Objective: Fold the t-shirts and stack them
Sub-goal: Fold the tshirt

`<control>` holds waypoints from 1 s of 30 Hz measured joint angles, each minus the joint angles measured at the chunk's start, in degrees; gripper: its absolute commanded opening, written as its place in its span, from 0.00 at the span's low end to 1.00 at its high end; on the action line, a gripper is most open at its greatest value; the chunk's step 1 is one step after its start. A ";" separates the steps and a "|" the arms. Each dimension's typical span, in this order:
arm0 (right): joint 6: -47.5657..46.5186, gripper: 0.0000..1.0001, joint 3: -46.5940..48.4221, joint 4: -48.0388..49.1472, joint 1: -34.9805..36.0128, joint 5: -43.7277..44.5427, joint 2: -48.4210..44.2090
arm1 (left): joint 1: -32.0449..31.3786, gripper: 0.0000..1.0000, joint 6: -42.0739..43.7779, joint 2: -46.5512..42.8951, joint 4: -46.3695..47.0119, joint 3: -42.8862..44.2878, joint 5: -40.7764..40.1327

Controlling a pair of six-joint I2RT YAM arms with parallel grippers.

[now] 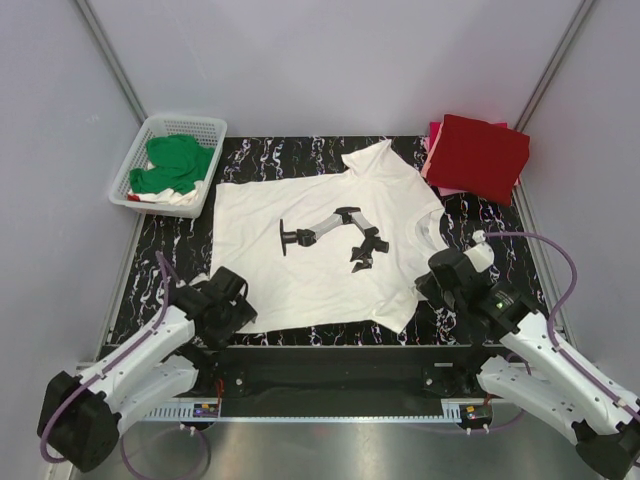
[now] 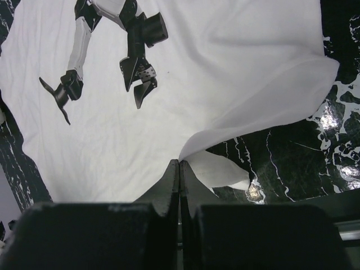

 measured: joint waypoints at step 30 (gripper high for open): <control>1.84 0.00 -2.64 -5.57 -1.40 -0.70 -12.02 | 10.10 0.00 4.28 -0.13 5.46 -3.41 -5.57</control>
